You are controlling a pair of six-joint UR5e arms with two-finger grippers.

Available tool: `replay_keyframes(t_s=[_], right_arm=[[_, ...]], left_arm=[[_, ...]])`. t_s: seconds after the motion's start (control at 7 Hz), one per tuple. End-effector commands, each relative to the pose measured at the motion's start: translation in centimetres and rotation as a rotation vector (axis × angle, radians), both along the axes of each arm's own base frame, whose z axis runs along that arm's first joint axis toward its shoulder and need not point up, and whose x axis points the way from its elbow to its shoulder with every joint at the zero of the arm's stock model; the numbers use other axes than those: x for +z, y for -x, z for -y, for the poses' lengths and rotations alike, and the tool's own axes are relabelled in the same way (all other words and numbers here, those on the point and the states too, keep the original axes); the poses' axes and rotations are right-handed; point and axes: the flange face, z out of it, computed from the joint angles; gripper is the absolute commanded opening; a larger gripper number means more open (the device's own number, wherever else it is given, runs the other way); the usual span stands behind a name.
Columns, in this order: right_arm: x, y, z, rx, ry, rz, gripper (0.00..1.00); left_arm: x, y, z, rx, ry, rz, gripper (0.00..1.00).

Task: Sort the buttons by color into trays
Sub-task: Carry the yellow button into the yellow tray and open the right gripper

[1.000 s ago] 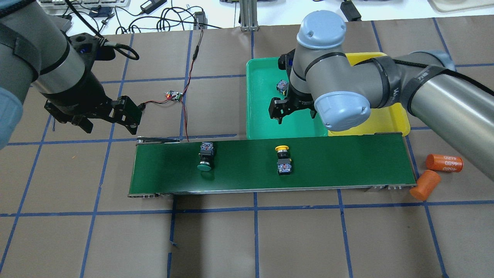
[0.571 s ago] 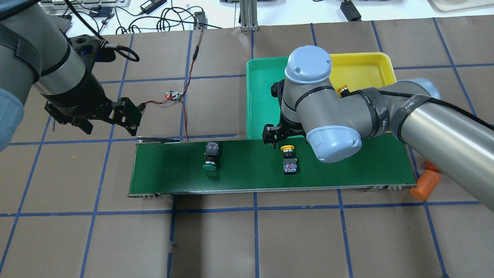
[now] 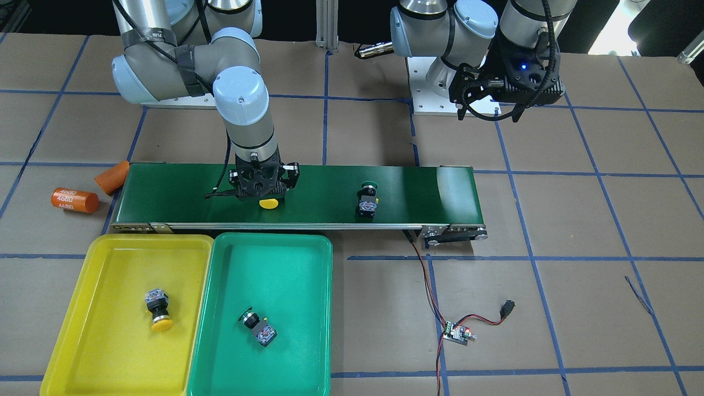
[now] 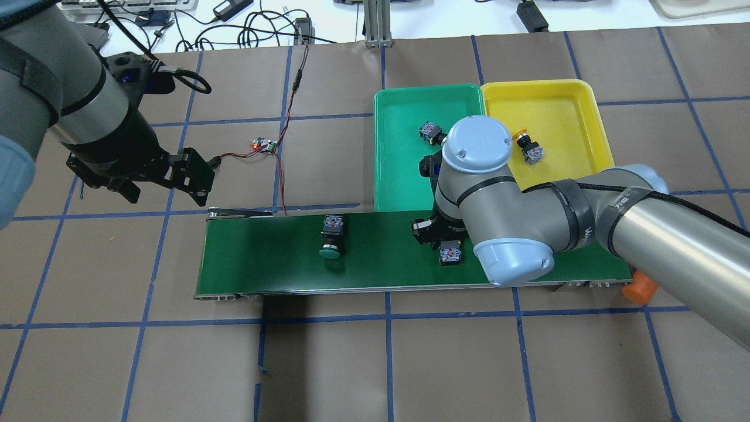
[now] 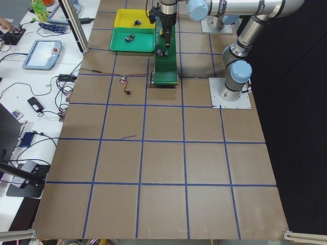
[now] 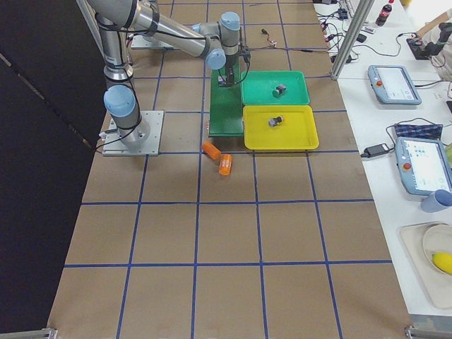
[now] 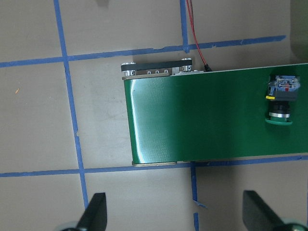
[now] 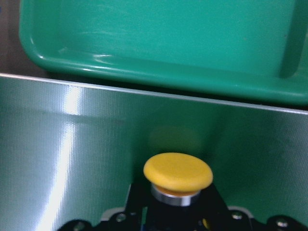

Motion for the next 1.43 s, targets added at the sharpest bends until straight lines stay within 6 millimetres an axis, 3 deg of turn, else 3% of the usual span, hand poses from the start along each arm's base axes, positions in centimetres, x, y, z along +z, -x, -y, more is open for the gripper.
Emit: replay_keyframes(t_s=[0.0,0.29,0.43,0.57,0.71,0.86,1.0,1.29], right_arm=[[2.7,1.7,2.6,-0.044,0.047,0.003,0.11],[6.5,8.7,9.3,-0.105,0.045,0.013,0.12],[6.1,12.2,13.5,-0.121,0.043,0.012,0.12],[5.7,14.3,17.6,-0.114,0.047,0.03,0.13],[3.4,15.4,21.1,-0.095,0.029,0.029,0.18],[0.0,15.4,22.2,-0.093,-0.043,0.03,0.3],[-1.1,15.4,21.9,-0.064,-0.064,0.031,0.73],[-1.2,15.5,21.8,-0.049,-0.074,0.031,0.78]], left_arm=[[0.7,0.2,-0.3,0.002,0.016,-0.008,1.0],[0.1,0.2,0.4,0.003,0.002,-0.012,1.0],[0.1,0.2,0.6,0.004,0.001,-0.014,1.0],[0.0,0.6,0.6,0.001,0.001,-0.032,1.0],[0.0,0.7,0.7,-0.005,0.006,-0.037,1.0],[0.0,0.8,0.7,-0.006,0.006,-0.035,1.0],[-0.1,0.7,0.7,-0.006,0.004,-0.029,1.0],[0.0,0.6,0.7,-0.009,0.005,-0.026,1.0]])
